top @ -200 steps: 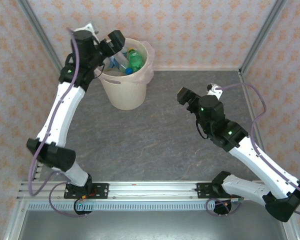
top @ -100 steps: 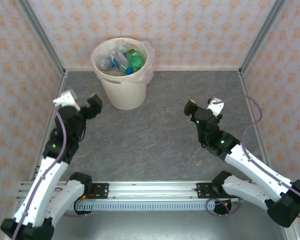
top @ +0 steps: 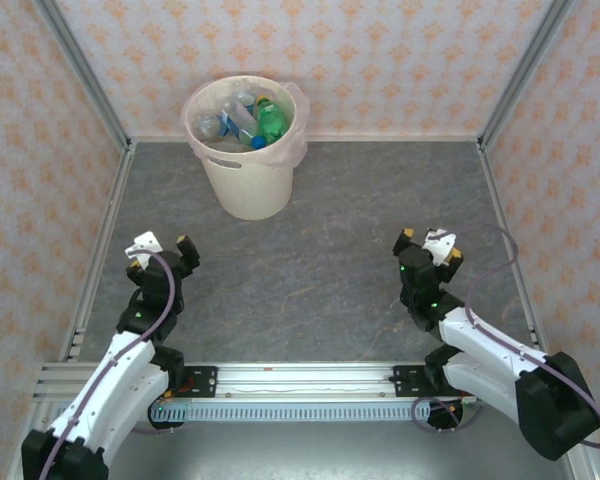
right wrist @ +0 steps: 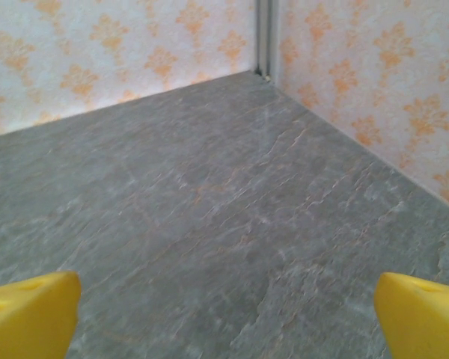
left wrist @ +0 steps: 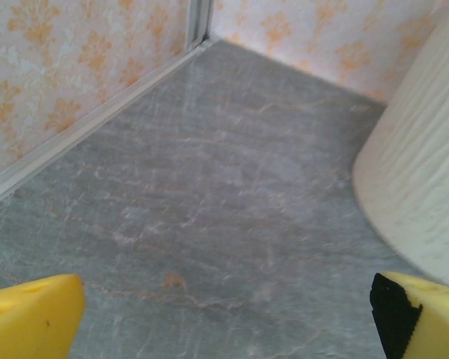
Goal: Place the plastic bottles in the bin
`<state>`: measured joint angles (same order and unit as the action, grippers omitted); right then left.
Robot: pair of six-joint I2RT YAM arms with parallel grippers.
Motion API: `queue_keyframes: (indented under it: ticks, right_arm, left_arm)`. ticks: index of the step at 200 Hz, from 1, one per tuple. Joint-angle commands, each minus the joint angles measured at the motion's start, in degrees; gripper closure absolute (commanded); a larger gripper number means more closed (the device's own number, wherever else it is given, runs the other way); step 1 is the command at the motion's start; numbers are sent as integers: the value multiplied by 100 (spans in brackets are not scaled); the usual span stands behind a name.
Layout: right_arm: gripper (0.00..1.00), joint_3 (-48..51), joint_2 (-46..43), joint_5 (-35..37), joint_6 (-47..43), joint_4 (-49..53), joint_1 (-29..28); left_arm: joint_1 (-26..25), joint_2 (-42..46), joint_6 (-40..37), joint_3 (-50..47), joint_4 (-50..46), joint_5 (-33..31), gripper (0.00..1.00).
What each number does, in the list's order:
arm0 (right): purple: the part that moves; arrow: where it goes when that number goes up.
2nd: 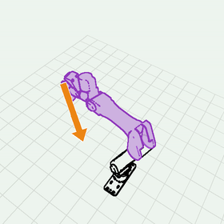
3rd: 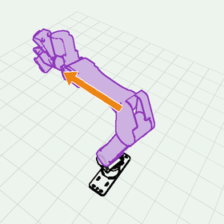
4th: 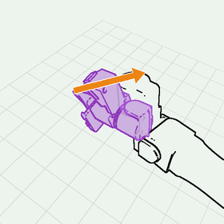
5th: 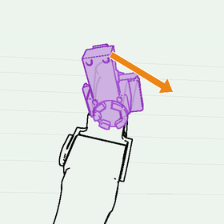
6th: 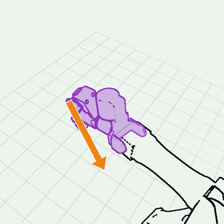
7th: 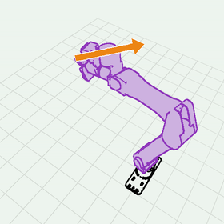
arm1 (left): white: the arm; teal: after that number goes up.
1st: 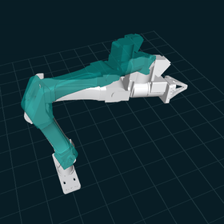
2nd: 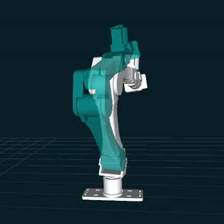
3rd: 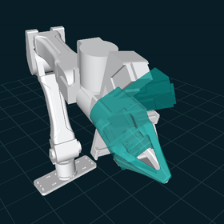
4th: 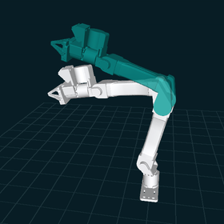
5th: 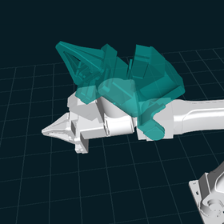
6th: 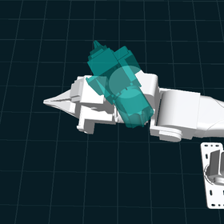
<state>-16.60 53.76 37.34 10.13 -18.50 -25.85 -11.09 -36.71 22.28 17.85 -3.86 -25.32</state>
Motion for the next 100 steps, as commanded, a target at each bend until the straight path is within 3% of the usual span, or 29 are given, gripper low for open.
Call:
queue_keyframes:
  ticks: [1, 16, 39, 63, 81, 93, 100]
  right_arm:
    - [0, -28, 176, -255, -496, -945, 225]
    - [0, 225, 376, -422, -963, -1676, 302]
    - [0, 405, 791, -661, -982, -2076, 565]
    - [0, 614, 1236, -792, -1187, -2826, 764]
    - [0, 535, 1544, -1024, -1178, -3163, 931]
    - [0, 504, 1789, -1194, -1344, -3505, 977]
    - [0, 470, 1928, -1293, -1479, -3703, 983]
  left_arm:
    - [165, -327, -619, -305, 1409, -496, 1]
    - [186, -567, -879, -489, 2275, -527, 1]
    - [199, -1063, -1203, -753, 3464, -396, 1]
    - [230, -2122, -1552, -763, 4368, -422, 1]
    - [257, -3004, -1833, -861, 5601, -377, 0]
    - [297, -3402, -1880, -546, 5522, -249, 0]
    - [310, -3619, -1943, -577, 6094, -213, 0]
